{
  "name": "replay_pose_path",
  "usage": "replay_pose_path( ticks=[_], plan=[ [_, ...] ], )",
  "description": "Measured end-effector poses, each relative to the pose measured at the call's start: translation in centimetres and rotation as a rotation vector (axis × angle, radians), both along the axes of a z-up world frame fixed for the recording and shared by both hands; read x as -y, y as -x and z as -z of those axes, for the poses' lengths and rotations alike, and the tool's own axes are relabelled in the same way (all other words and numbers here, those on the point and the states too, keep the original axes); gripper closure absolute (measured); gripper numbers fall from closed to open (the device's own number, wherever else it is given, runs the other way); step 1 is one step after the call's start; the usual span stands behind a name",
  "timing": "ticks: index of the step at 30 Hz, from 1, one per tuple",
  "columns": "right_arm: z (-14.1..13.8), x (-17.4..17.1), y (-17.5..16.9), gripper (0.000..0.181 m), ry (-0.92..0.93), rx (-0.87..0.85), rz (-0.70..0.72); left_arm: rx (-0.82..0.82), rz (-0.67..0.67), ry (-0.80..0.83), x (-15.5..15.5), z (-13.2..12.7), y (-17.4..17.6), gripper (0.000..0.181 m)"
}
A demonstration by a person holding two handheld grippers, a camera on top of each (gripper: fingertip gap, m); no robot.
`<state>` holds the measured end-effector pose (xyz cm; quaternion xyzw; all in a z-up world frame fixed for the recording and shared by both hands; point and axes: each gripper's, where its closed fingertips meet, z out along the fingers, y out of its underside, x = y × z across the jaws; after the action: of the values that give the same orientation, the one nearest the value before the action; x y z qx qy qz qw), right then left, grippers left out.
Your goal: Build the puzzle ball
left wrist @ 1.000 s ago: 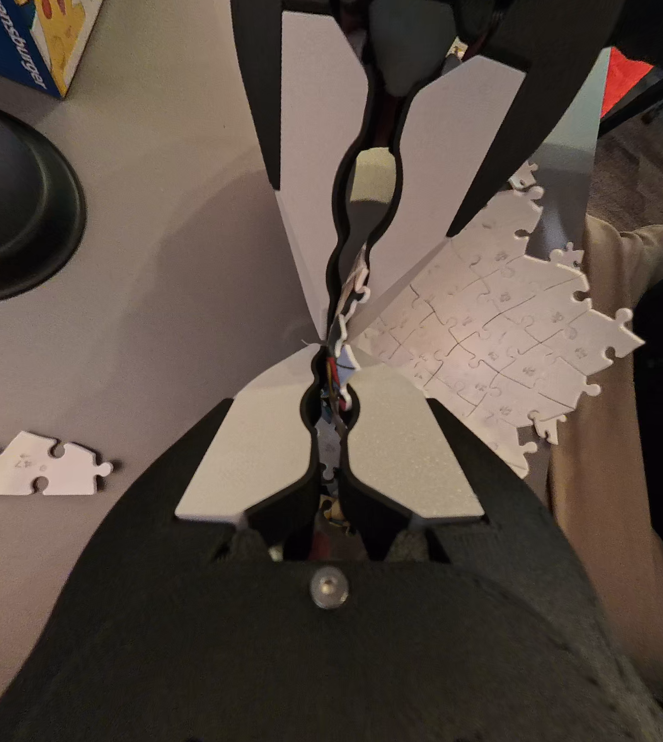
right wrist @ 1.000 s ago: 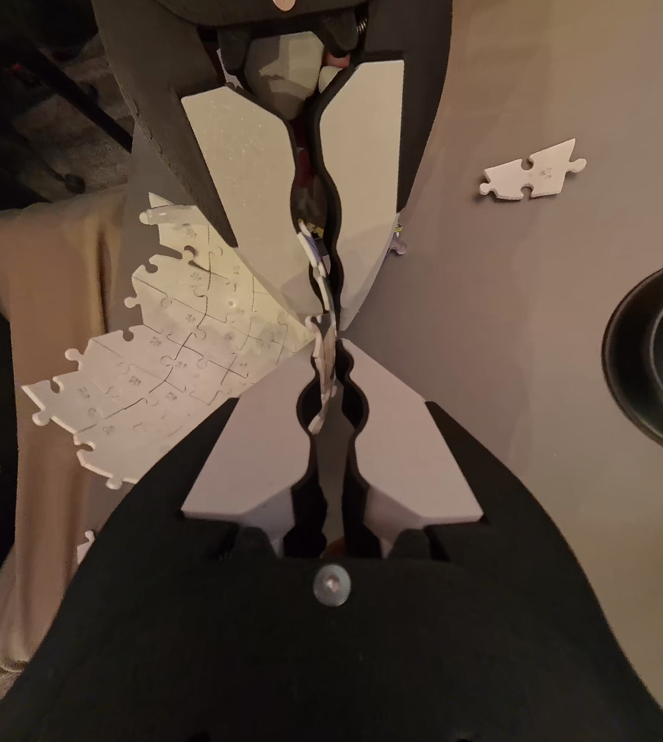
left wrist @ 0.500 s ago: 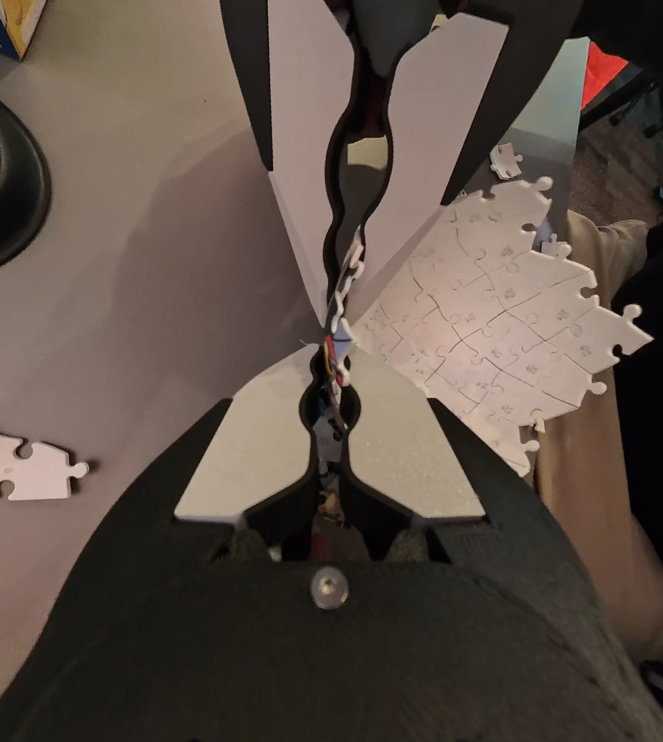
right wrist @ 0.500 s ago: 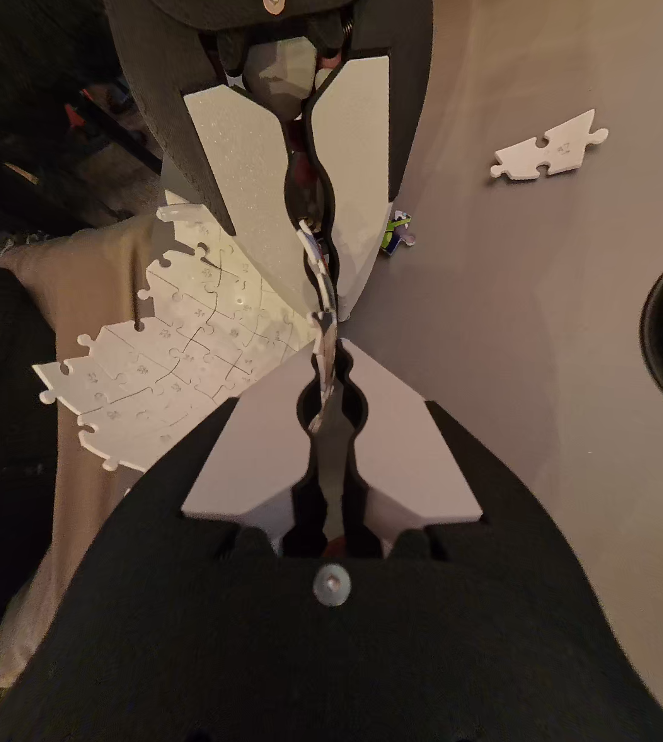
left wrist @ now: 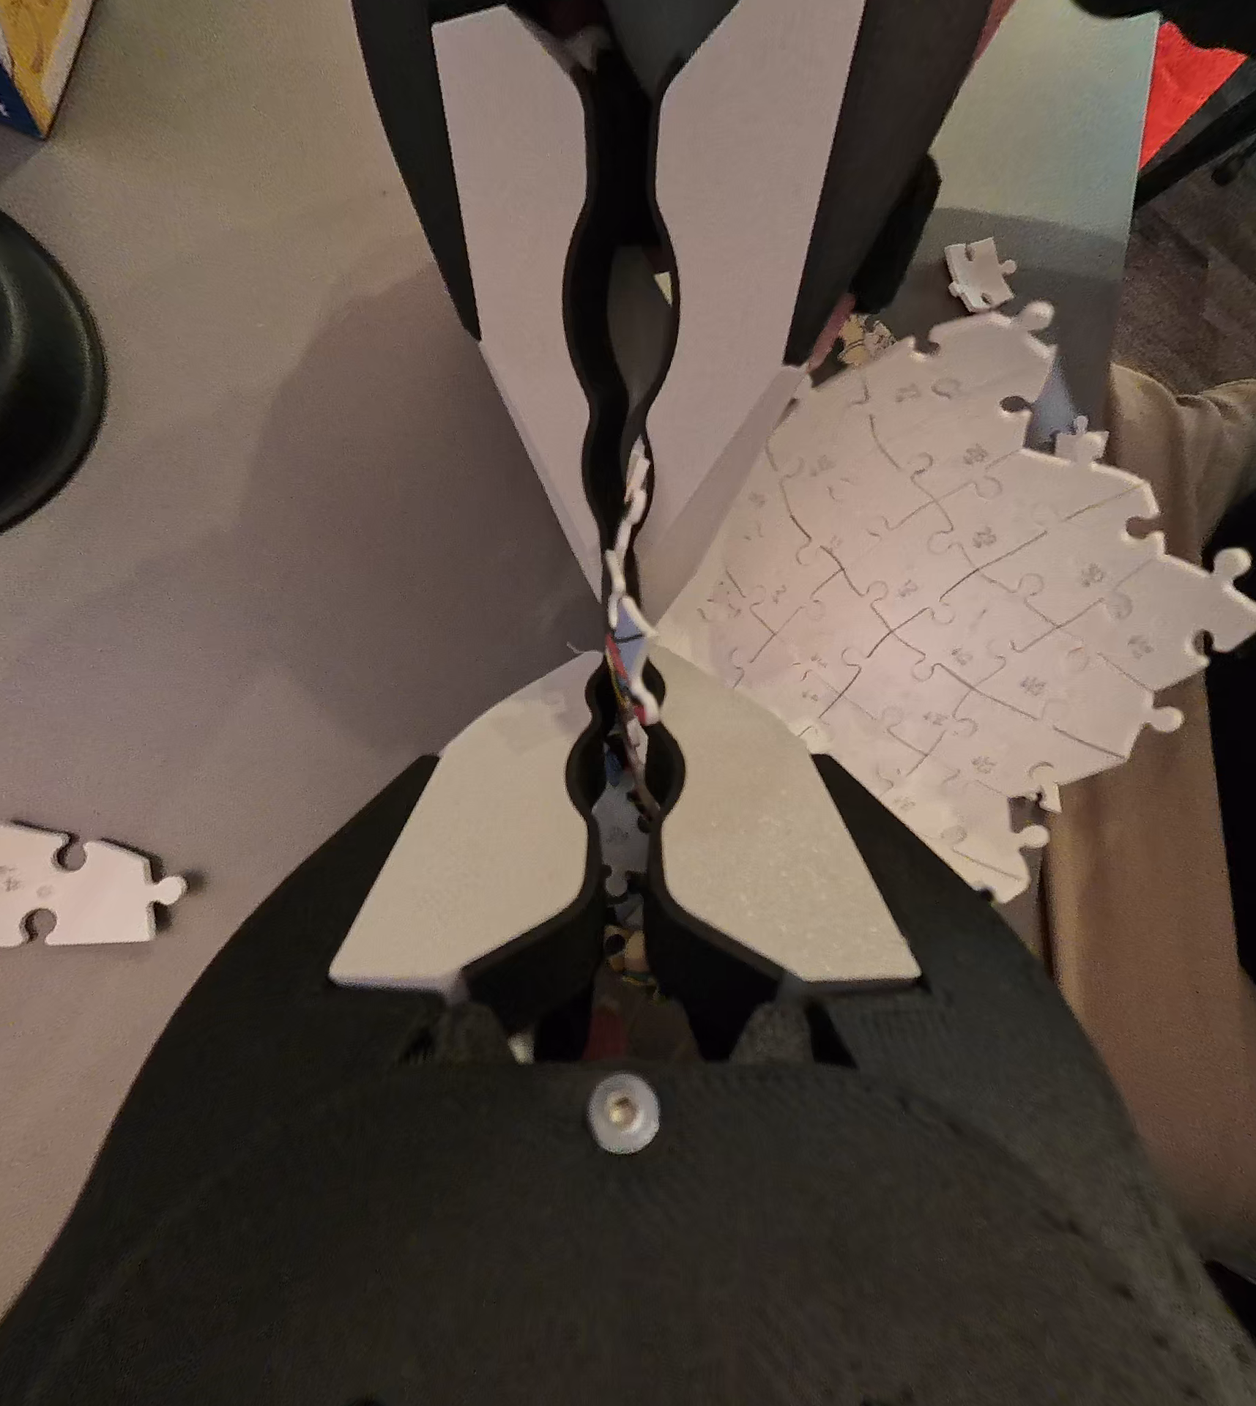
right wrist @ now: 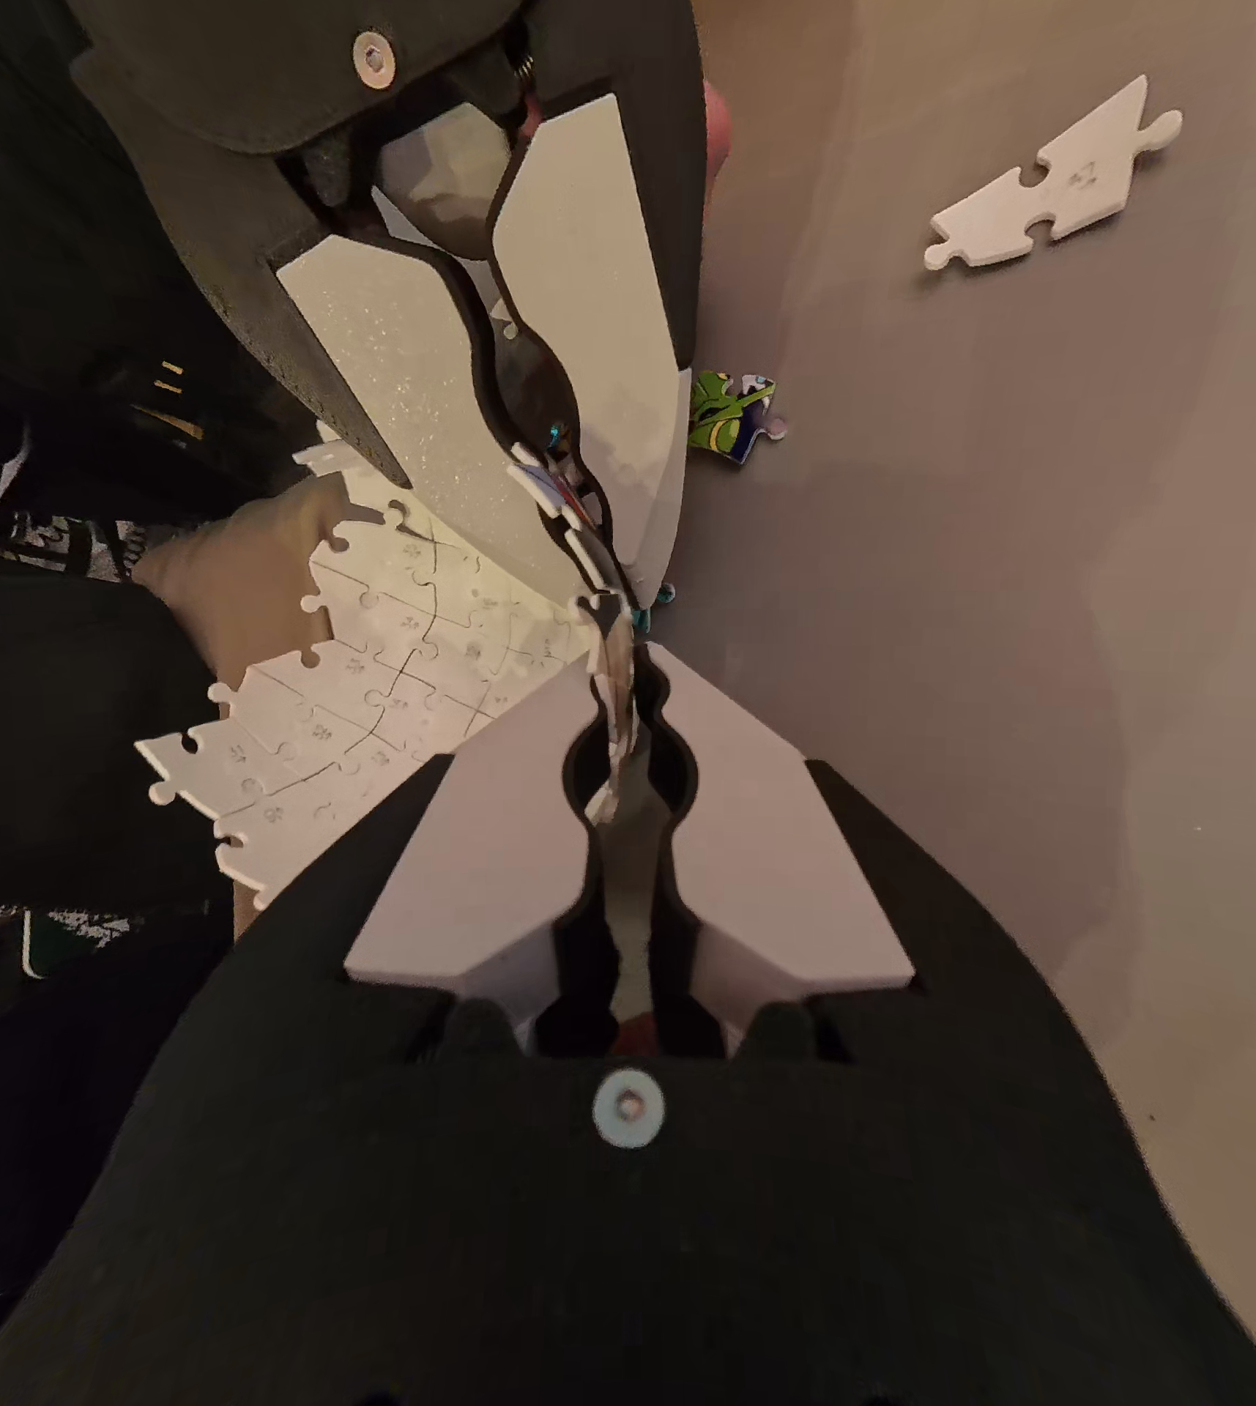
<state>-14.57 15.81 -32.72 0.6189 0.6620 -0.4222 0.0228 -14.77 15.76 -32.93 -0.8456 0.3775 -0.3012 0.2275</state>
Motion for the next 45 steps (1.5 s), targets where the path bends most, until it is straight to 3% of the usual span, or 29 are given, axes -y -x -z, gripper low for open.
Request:
replay_pose_path(
  ticks=[4,23,28,32,36,45],
  plan=[
    [-0.5,-0.3,0.5,0.171,-0.009,-0.038,0.025,0.020,-0.008,-0.008,-0.2,-0.2,0.1,0.177],
    [-1.0,-0.7,0.1,0.180,0.013,-0.011,0.019,-0.115,0.059,-0.157,-0.7,-0.3,0.0,0.174],
    [-0.8,-0.6,0.2,0.180,-0.001,-0.020,0.018,-0.110,0.061,-0.130,-0.4,-0.1,0.2,0.170],
    [-0.7,-0.5,0.1,0.181,-0.014,-0.019,0.016,-0.024,0.036,-0.149,-0.8,-1.5,0.0,0.159],
    [-0.7,-0.4,0.1,0.181,-0.010,-0.023,0.007,-0.021,0.028,-0.184,-1.1,-1.8,0.0,0.174],
    [-0.5,-0.3,-0.1,0.181,-0.011,0.000,-0.003,0.005,0.021,-0.173,-1.1,-1.6,-0.1,0.178]
  ],
)
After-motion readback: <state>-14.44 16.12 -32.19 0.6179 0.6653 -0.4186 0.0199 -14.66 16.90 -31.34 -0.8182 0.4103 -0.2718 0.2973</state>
